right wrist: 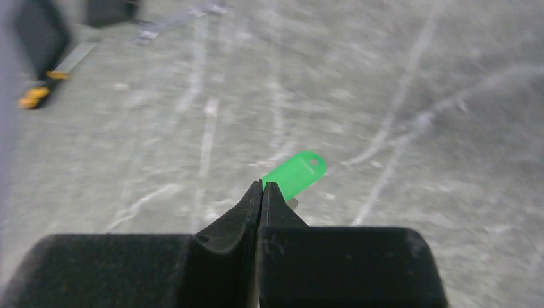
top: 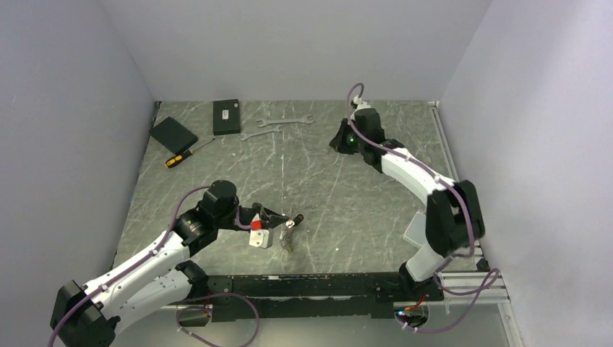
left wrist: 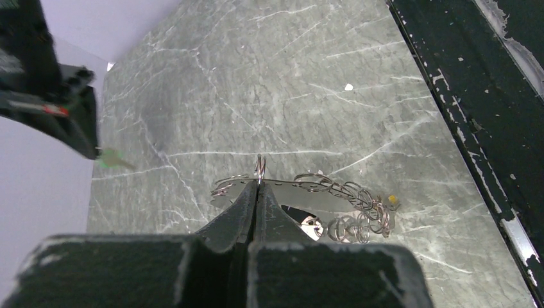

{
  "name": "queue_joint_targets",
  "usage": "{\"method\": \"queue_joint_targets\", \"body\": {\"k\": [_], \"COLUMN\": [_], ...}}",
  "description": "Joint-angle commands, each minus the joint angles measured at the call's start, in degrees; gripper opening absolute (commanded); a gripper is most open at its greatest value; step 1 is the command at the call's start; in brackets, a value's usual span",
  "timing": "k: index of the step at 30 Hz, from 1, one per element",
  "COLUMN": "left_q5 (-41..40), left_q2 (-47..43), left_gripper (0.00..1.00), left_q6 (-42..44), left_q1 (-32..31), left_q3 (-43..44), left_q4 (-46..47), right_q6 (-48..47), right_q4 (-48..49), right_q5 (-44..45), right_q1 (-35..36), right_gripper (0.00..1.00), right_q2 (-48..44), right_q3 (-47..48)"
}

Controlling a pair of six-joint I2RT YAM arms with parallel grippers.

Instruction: Put the keys on the keyring

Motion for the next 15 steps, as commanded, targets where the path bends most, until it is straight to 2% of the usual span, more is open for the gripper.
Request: {"method": "queue_joint_targets", "body": {"k": [1,5,8,11,15], "left_q5": [1.86,1.84,2.23,2.20,1.09], "left_q2": [-0.80,-1.12,-1.32,-1.67,-1.95], "left_gripper": [0.00,0.00,0.00,0.00,0.00], "left_q6": [-0.76,-1.37,-2.12,-2.86,-3.89], "left_q1": [-0.15,-0.17,-0.17,-0.18,-0.17], "left_q3": [0.17,0.47,0.49,0.06,0.06], "left_q4": [3.14,3.97,5.43,7.11,8.95], "right_q6": [2.09,3.15,5.23,8.12,8.39], "right_q4": [15.29,26.56,34.83,40.85,39.89], "right_q5": [-14.22,-26.18,-31.36,-32.58,-26.40], "right_q1": [0.47,1.97,4.29,8.05,14.62], "right_gripper": [0.00,0.00,0.00,0.00,0.00], "right_q2": [-8.95,-14.75,-18.09,-20.15,-22.30], "right_q3": [-5.51,-12.15,-17.26,-19.62,-19.73]}}
